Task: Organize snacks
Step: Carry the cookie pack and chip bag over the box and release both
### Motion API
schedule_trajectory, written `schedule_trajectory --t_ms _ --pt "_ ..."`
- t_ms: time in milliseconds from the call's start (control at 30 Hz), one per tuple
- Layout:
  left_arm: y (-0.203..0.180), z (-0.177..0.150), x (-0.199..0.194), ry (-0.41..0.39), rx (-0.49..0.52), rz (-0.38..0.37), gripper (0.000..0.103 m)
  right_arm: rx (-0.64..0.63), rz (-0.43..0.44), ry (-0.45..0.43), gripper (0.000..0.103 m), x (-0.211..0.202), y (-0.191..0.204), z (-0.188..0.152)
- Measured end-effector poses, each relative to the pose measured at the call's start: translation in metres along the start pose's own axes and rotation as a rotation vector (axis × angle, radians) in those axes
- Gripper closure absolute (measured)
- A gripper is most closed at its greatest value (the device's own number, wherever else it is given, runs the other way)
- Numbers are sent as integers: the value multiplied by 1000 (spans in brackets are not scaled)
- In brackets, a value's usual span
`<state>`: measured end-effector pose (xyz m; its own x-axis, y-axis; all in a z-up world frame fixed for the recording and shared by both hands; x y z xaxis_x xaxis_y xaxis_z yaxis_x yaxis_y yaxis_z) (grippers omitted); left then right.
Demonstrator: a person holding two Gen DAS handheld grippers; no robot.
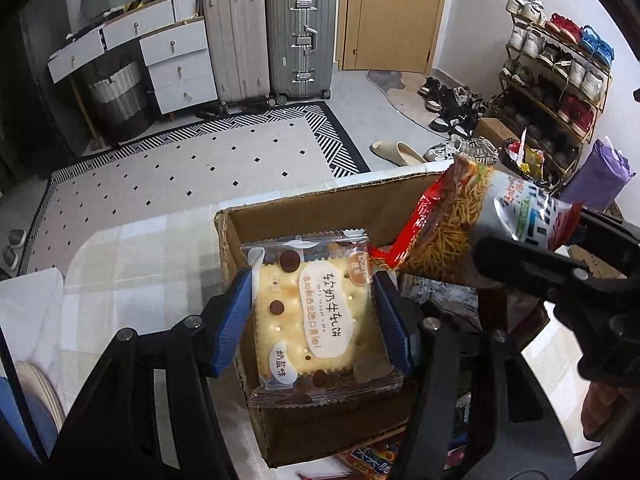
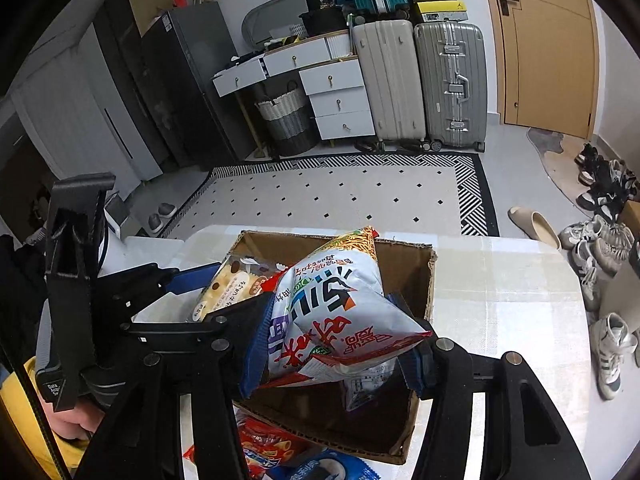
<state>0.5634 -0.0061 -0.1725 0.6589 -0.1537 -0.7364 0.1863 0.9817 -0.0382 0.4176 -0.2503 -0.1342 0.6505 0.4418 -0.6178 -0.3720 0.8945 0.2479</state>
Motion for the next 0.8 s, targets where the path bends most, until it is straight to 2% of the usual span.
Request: schedule_trajectory --t_ms 400,533,667,800 --pt "-7 -17 5 23 12 -2 45 -43 -25 17 47 7 10 -9" --pt "-10 -19 4 40 17 -8 45 -14 -22 26 47 9 6 -10" --pt "-3 -16 -10 8 10 3 45 -2 -19 31 47 11 6 -10" --pt "3 -17 -23 -1 7 17 37 11 -2 49 47 15 10 -12"
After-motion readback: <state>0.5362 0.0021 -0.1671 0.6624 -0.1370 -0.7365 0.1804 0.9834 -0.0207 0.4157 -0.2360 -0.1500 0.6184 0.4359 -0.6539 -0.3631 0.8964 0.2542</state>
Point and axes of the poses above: each gripper's, at about its wrist camera, not at the fingertips, and x roughly the way its jaws point, y to its left, z to its top, the point moved 8 cm from there along x, roughly the way its jaws point, and after that the axes turned 6 degrees about -y, right-handed, at the moved point
